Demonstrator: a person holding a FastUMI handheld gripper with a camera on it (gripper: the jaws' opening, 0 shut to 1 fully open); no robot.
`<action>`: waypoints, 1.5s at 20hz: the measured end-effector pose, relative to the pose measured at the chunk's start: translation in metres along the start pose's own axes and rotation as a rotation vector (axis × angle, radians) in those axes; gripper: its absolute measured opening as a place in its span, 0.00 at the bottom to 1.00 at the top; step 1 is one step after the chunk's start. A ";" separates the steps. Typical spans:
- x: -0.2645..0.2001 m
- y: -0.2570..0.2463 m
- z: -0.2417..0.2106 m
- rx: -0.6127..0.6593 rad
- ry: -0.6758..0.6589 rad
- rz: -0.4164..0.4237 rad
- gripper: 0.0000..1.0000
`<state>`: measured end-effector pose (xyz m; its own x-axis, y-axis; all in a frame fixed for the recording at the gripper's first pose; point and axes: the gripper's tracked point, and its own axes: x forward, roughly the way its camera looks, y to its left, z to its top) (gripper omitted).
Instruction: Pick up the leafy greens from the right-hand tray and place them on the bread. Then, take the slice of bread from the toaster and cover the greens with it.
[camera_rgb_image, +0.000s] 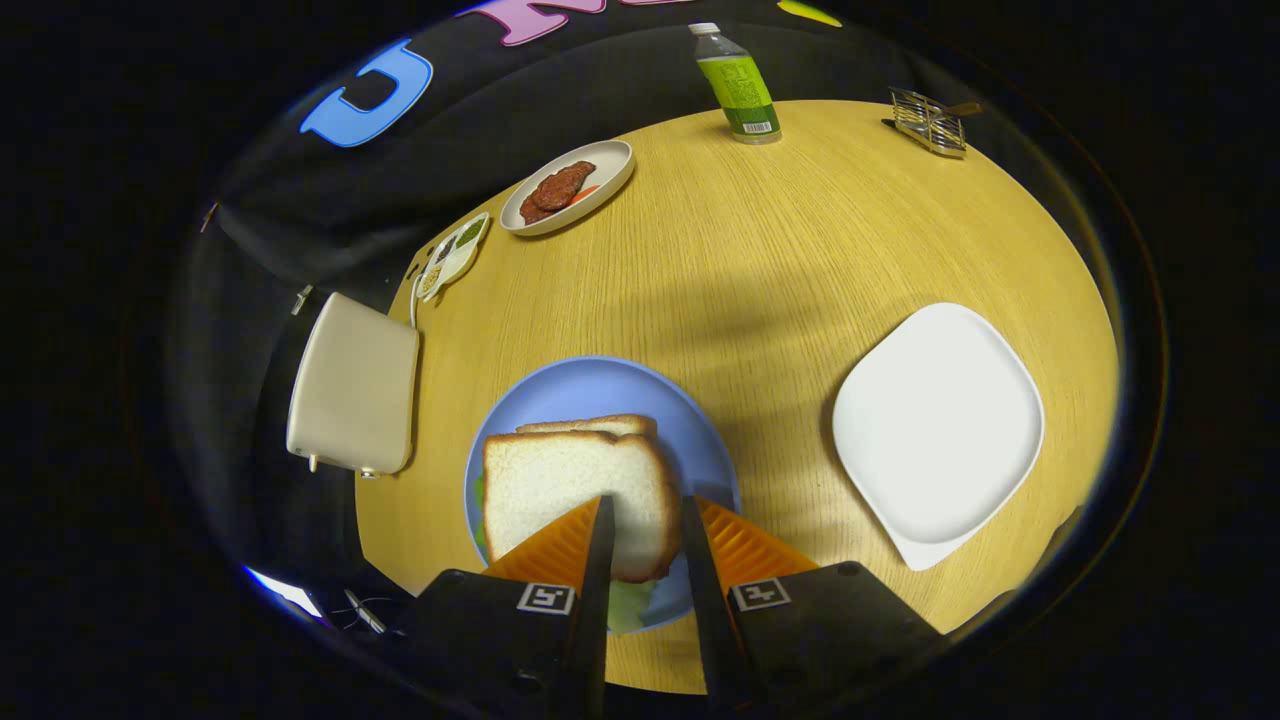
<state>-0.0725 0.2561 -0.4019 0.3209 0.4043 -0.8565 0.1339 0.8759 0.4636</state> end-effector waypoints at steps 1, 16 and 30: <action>-0.002 0.001 0.001 -0.002 -0.005 0.005 0.42; -0.094 0.021 0.070 -0.212 -0.326 0.045 0.66; -0.254 0.085 0.149 -0.462 -0.668 0.104 0.98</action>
<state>-0.0024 0.1889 -0.1113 0.8206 0.3750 -0.4312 -0.2804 0.9217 0.2681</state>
